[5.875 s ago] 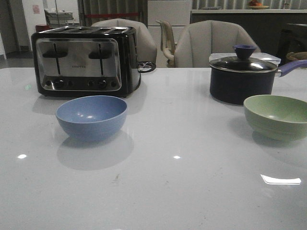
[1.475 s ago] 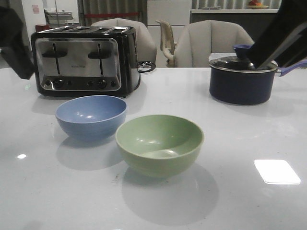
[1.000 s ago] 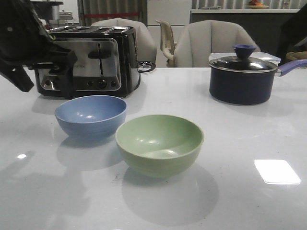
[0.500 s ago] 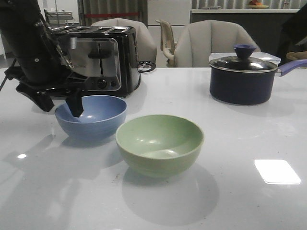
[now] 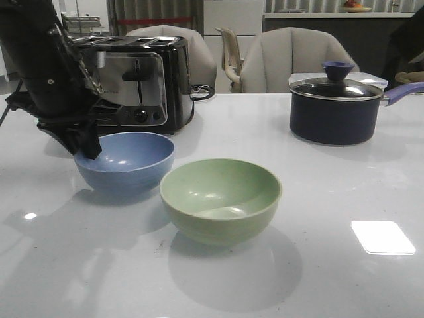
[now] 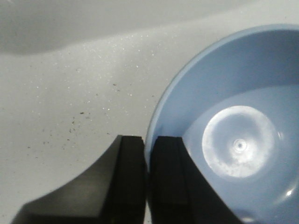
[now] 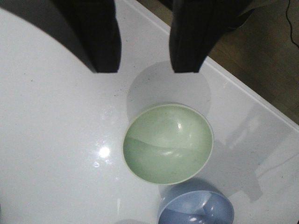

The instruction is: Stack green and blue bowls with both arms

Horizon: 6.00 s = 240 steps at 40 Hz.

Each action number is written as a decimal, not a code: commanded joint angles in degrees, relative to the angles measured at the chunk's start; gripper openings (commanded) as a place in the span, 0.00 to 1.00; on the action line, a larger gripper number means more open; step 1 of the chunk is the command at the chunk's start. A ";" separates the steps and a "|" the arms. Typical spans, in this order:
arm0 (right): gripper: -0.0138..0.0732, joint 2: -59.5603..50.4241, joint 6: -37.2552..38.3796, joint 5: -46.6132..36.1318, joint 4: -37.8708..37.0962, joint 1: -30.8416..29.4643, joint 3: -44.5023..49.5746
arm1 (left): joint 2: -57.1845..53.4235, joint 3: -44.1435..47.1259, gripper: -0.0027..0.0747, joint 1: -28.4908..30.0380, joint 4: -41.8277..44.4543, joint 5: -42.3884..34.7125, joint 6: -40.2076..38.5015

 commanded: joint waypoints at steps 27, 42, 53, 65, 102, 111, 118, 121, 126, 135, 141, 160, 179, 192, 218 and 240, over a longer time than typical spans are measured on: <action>0.61 -0.85 -0.64 -3.04 0.28 -0.04 -1.50 | -22.54 -2.27 0.17 -4.91 -11.02 7.37 2.38; 0.61 -0.85 -0.64 -3.04 0.28 -0.04 -1.50 | -15.60 -2.27 0.17 -14.91 -17.56 0.67 6.04; 0.61 -0.85 -0.64 -3.04 0.28 -0.04 -1.50 | -9.93 -2.27 0.17 -15.45 -16.89 0.36 6.04; 0.61 -0.85 -0.64 -3.04 0.28 -0.04 -1.50 | -8.07 -2.42 0.40 -15.45 -15.79 0.79 6.04; 0.61 -0.85 -0.64 -3.10 0.28 -0.04 -1.50 | -54.19 18.87 0.56 -18.76 -6.41 1.66 5.93; 0.61 -0.85 -0.38 -1.53 -5.52 -0.10 -1.50 | -69.85 31.09 0.56 -18.76 -4.07 -0.31 5.93; 0.53 -2.42 6.26 1.78 -11.71 -0.69 -1.26 | -78.64 36.67 0.56 -18.76 -4.07 -0.70 5.93; 0.49 -4.36 6.97 2.17 -12.41 -0.69 -0.41 | -80.79 37.84 0.56 -18.76 -4.07 -0.70 5.93; 0.46 -8.16 7.25 2.51 -12.41 -0.69 2.03 | -82.21 38.91 0.56 -18.76 -4.07 -0.70 5.93; 0.29 -11.24 7.36 2.59 -12.41 -0.69 5.46 | -82.21 39.43 0.42 -18.76 -4.07 -0.72 5.93; 0.20 -11.24 7.36 2.57 -12.41 -0.69 5.65 | -82.21 39.43 0.19 -18.76 -4.07 -0.72 5.93; 0.20 -11.24 7.36 3.75 -12.26 -0.69 5.65 | -82.10 39.43 0.16 -18.76 -4.07 -0.72 5.93; 0.20 -11.24 7.36 3.75 -12.26 -0.69 5.65 | -92.99 53.14 0.16 -5.58 -2.82 -17.34 6.04; 0.20 -11.24 7.36 3.75 -12.26 -0.69 5.65 | -110.07 76.70 0.16 7.37 -4.57 -40.18 5.84; 0.20 -11.18 7.36 3.87 -12.26 -0.69 5.65 | -114.07 82.75 0.16 14.51 -4.57 -43.04 5.84; 0.20 -11.29 7.36 3.70 -12.34 -0.69 5.72 | -114.07 82.75 0.16 14.51 -4.57 -43.04 5.84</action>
